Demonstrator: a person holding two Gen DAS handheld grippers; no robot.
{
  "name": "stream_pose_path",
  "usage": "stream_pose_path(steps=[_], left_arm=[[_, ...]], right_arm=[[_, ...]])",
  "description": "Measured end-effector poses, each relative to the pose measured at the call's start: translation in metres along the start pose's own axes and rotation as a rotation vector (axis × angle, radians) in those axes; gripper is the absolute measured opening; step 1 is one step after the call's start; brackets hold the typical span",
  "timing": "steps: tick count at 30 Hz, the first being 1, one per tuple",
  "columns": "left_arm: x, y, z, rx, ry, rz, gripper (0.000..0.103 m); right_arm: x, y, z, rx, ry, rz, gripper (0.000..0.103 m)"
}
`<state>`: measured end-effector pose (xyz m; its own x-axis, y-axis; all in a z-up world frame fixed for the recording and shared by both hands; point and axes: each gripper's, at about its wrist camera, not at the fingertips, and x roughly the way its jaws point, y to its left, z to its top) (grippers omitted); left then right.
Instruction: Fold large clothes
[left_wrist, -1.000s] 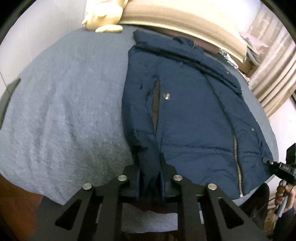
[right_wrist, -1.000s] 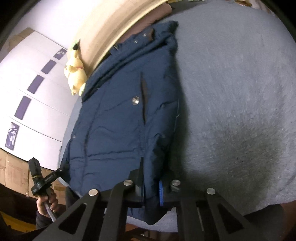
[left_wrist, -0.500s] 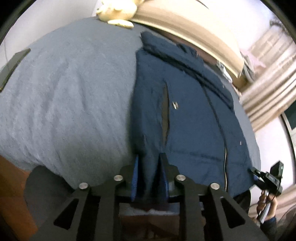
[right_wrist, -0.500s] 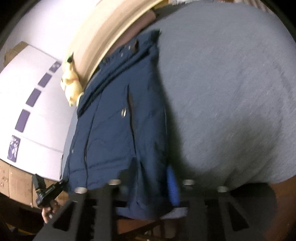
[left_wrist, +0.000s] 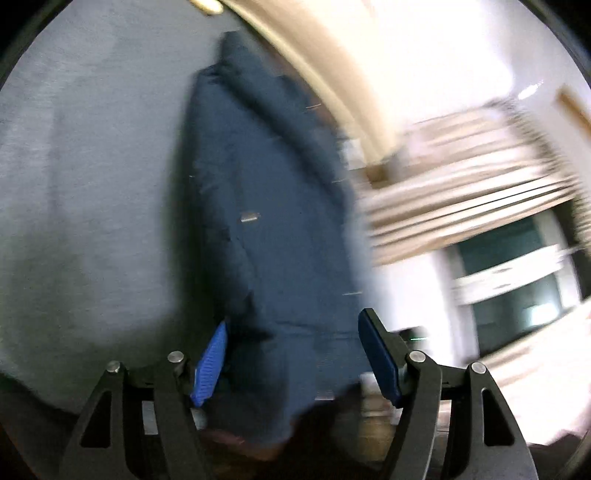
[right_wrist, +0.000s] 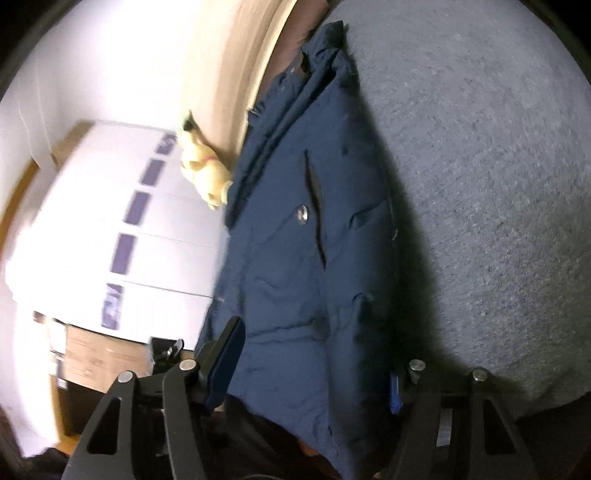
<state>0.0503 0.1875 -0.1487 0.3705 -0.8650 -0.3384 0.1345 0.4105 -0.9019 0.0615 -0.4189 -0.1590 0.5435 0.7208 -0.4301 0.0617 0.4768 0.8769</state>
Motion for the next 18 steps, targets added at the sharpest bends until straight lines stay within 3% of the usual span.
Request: stream_pose_path(steps=[1, 2, 3, 5, 6, 9, 12, 13, 14, 15, 16, 18], left_arm=[[-0.003, 0.005, 0.002, -0.014, -0.005, -0.091, 0.072], [0.001, 0.013, 0.003, -0.044, 0.008, -0.098, 0.074], [0.007, 0.019, 0.005, -0.066, 0.034, -0.042, 0.074], [0.023, 0.027, 0.005, -0.068, 0.126, 0.157, 0.072], [0.026, 0.027, 0.003, -0.062, 0.143, 0.164, 0.073], [0.037, 0.027, 0.002, -0.060, 0.199, 0.178, 0.072], [0.031, 0.016, 0.006, -0.029, 0.149, 0.081, 0.071], [0.030, 0.011, 0.011, -0.010, 0.129, 0.057, 0.064], [0.025, 0.007, 0.012, 0.025, 0.103, 0.042, 0.039], [0.022, 0.007, 0.012, 0.033, 0.098, 0.052, 0.024], [0.023, 0.012, 0.013, 0.016, 0.097, 0.083, 0.023], [0.029, 0.020, 0.009, 0.006, 0.101, 0.146, 0.020]], right_arm=[[-0.001, -0.002, 0.000, 0.007, -0.005, -0.002, 0.067], [-0.001, -0.005, -0.001, 0.012, -0.004, -0.007, 0.067], [0.000, -0.008, -0.001, 0.024, -0.004, -0.009, 0.067], [0.001, -0.010, -0.002, 0.025, -0.005, -0.011, 0.067], [-0.001, -0.010, -0.002, 0.021, -0.005, -0.012, 0.067], [-0.009, -0.011, -0.005, 0.019, -0.005, -0.012, 0.067], [-0.004, -0.007, -0.004, 0.016, -0.002, -0.010, 0.067], [-0.005, -0.008, -0.005, 0.016, -0.001, -0.001, 0.067], [-0.003, -0.006, -0.006, 0.013, -0.003, 0.010, 0.067], [-0.004, -0.005, -0.006, 0.005, -0.006, 0.023, 0.066], [-0.006, -0.006, -0.006, -0.001, -0.009, 0.020, 0.064], [-0.002, -0.013, -0.006, 0.009, 0.007, -0.029, 0.050]])
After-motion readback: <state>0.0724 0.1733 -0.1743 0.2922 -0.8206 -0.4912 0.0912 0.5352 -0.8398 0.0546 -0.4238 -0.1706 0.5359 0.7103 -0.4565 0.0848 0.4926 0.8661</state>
